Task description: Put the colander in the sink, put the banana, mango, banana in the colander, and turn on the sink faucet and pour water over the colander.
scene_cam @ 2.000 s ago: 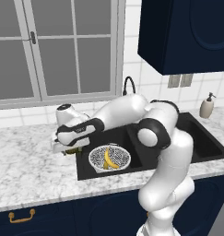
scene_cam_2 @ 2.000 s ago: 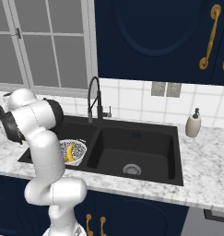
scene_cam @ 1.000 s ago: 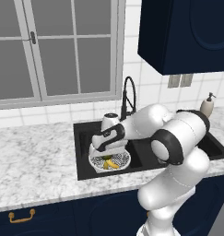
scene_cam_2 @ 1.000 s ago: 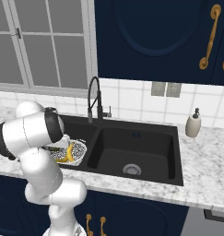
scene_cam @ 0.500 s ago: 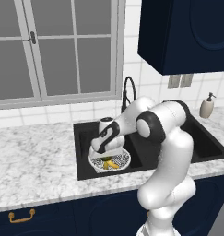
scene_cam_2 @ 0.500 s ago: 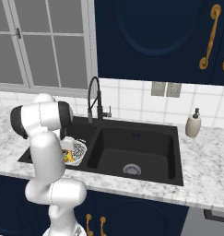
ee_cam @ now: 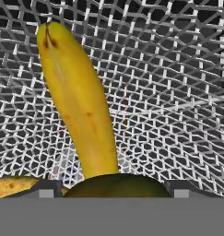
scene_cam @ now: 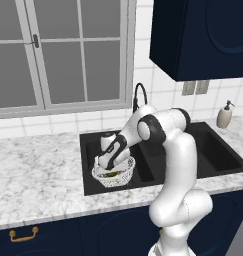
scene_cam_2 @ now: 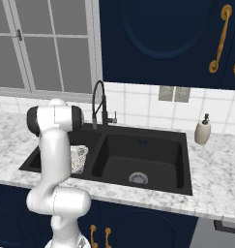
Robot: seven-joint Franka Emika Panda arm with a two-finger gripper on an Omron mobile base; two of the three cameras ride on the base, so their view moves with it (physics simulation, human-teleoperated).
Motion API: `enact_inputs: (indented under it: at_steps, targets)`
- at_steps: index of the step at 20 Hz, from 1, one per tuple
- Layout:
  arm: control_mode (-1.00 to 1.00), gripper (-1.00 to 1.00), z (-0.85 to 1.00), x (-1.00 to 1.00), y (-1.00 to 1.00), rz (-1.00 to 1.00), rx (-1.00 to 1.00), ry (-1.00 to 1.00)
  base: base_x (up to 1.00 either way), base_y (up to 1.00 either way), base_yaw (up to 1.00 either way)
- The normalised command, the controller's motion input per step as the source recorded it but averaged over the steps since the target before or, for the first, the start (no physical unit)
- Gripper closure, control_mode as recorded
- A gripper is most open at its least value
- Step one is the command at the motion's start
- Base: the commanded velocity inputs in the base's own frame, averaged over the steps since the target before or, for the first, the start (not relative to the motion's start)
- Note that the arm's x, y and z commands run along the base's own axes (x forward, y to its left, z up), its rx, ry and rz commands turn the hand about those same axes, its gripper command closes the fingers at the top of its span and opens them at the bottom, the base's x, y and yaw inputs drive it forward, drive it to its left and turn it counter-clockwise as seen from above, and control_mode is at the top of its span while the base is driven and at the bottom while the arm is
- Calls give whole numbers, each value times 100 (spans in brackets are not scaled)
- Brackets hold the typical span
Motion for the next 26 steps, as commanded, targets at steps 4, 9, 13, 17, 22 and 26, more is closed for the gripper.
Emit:
enact_inputs:
  at_steps: [4, 9, 13, 17, 22, 26]
  targets:
    - [-100, -100, -3, -1, 0, 0, 0, 0, 0, 0, 0]
    - [-100, -100, 26, -16, 0, 0, 0, -2, 0, 0, 0]
    - [-100, -100, 41, -30, -17, 0, 0, -7, 0, 0, 0]
    - [-100, -100, 65, -45, -29, 0, 1, -3, 0, 0, 0]
    - [-100, -100, 83, -58, -24, 0, 0, -12, 0, 0, 0]
    - [-100, -100, 96, -27, -21, 2, 0, -21, 0, 0, 0]
